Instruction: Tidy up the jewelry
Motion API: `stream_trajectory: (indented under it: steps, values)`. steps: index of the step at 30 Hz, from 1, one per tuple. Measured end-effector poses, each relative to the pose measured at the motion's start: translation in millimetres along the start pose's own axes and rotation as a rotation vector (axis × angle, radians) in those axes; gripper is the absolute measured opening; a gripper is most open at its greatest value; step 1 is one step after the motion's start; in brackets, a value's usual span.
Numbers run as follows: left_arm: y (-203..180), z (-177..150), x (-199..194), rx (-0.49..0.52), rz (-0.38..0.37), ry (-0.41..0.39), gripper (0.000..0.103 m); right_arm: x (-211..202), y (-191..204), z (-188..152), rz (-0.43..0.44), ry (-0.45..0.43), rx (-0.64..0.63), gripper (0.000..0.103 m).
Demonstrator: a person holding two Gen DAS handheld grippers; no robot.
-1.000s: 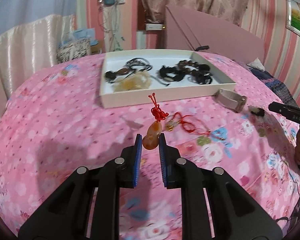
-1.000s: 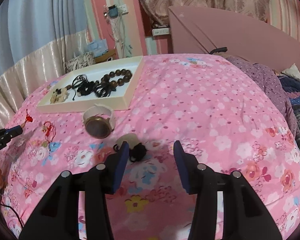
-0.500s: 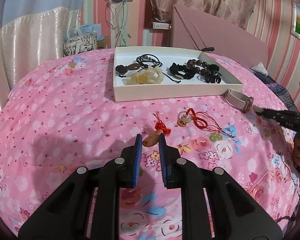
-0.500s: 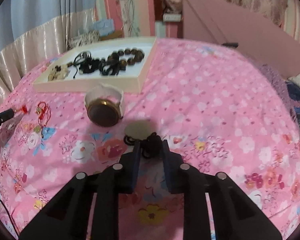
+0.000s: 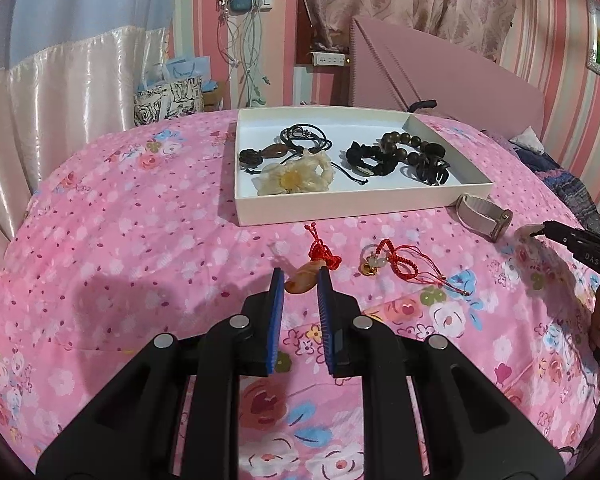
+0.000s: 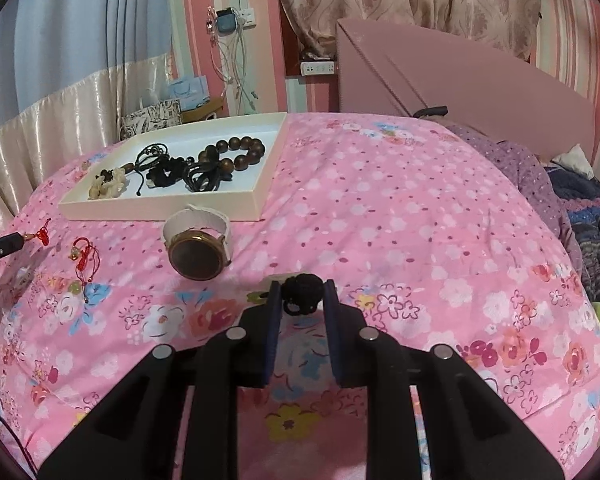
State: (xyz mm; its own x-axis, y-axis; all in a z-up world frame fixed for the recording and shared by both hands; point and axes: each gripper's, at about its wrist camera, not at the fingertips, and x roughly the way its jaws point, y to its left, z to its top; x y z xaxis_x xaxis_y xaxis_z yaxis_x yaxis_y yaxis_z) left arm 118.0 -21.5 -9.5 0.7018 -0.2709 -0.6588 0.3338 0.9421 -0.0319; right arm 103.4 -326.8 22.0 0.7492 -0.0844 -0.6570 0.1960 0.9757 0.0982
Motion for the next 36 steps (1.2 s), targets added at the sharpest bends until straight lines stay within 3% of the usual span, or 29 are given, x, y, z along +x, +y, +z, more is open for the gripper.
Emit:
stream_trajectory:
  steps: [8, 36]
  values:
    - [-8.0, 0.9, 6.5, 0.002, -0.006, 0.002, 0.015, -0.5, 8.3, -0.7, -0.034, -0.002, -0.039, 0.021]
    - [-5.0, -1.0, 7.4, 0.005, -0.007, 0.004, 0.015, 3.3, 3.9, -1.9, -0.036, 0.011, -0.017, 0.021]
